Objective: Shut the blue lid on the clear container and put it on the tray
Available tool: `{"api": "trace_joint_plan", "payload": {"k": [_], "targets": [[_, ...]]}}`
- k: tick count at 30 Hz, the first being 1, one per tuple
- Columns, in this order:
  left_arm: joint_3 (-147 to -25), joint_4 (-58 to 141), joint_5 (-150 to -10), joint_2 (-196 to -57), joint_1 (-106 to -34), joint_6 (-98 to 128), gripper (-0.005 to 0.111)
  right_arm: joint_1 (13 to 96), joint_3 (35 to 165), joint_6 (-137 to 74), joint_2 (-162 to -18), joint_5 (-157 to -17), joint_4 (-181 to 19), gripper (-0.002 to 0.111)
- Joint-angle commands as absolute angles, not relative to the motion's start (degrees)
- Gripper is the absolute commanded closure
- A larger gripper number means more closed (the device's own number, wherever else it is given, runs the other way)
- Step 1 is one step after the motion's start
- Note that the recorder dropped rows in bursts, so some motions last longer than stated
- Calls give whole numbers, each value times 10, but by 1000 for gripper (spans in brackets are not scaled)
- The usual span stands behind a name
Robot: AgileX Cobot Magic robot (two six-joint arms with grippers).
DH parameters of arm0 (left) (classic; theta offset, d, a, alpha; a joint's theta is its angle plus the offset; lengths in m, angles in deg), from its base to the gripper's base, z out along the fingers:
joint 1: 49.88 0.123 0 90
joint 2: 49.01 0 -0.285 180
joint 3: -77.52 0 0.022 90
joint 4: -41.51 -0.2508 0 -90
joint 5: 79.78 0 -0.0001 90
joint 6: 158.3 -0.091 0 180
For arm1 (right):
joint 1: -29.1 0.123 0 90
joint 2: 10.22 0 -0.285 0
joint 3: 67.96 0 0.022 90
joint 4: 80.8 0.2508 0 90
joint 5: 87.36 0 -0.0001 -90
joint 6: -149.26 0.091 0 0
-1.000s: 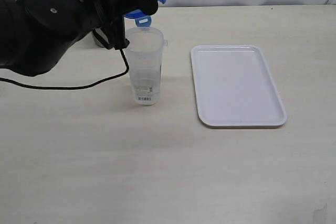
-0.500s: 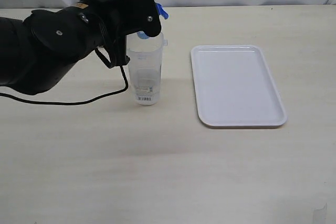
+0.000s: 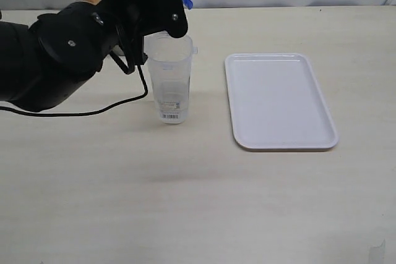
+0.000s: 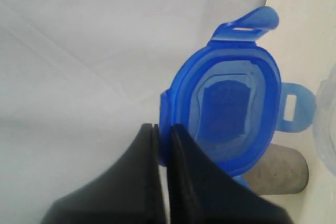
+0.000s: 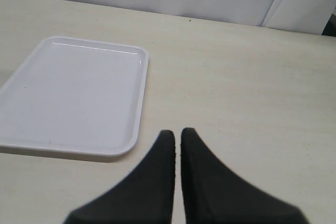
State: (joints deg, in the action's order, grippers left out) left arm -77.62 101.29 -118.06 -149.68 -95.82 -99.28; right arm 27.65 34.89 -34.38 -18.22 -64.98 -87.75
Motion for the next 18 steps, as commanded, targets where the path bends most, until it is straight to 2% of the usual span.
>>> {"api": "trace_joint_plan", "payload": {"k": [1, 9, 18], "targets": [[-776, 990, -1163, -1497, -959, -1010, 107, 273, 348, -344, -180, -650, -876, 104], [-774, 991, -1205, -1497, -1006, -1010, 107, 273, 348, -344, -180, -650, -876, 104], [-763, 1005, -1203, -1497, -1006, -1010, 107, 273, 348, -344, -180, -650, -876, 104]]}}
